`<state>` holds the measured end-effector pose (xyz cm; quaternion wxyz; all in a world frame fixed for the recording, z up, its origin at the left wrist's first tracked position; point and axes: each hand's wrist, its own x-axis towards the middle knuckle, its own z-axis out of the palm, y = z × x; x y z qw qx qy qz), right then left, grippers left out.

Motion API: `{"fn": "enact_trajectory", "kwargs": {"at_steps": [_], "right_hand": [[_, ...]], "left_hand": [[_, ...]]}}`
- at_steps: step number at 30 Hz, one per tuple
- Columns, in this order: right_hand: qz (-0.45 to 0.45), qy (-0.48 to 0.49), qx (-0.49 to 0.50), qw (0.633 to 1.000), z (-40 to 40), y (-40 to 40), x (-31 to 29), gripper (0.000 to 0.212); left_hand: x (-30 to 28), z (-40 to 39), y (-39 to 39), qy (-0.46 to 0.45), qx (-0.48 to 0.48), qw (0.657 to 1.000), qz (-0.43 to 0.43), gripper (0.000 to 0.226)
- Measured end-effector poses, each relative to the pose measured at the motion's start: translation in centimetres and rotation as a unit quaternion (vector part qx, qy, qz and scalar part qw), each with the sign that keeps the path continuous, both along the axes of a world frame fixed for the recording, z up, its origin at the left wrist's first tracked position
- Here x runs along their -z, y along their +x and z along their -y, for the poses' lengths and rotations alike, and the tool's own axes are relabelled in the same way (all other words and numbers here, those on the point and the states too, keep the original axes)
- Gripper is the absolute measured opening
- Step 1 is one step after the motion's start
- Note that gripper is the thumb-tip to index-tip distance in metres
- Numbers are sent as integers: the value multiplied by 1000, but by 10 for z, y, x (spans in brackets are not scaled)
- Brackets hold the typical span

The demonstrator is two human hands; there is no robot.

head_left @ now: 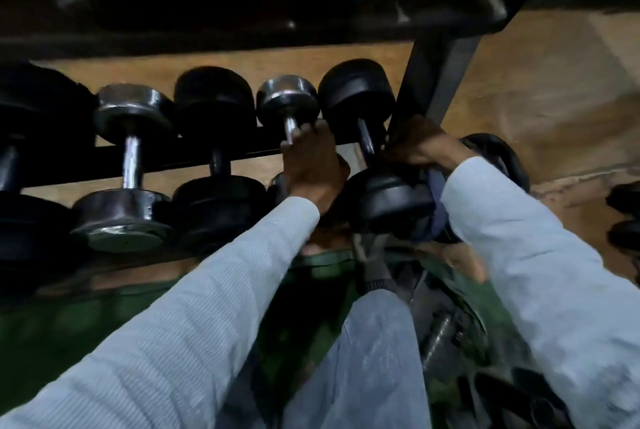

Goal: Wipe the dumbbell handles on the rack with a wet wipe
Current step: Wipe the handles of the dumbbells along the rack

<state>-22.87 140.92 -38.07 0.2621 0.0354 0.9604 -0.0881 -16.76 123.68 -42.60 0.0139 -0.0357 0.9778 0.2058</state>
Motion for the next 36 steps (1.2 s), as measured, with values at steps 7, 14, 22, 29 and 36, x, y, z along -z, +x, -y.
{"fn": "enact_trajectory", "kwargs": {"at_steps": [7, 14, 22, 29, 36], "right_hand": [[8, -65, 42, 997, 2, 1, 16, 77], [142, -231, 157, 950, 14, 2, 9, 20], [244, -190, 225, 924, 18, -18, 4, 62], [171, -88, 90, 977, 9, -24, 32, 90], [-105, -161, 141, 971, 1, -4, 47, 56]], "left_hand": [[14, -6, -2, -65, -41, 996, -48, 68], [6, -2, 1, -20, -34, 999, -34, 76], [-6, 20, -14, 115, -219, 963, 108, 62], [2, 19, -21, 92, -264, 954, 108, 52], [3, 19, -22, 80, -273, 956, 77, 43]]}}
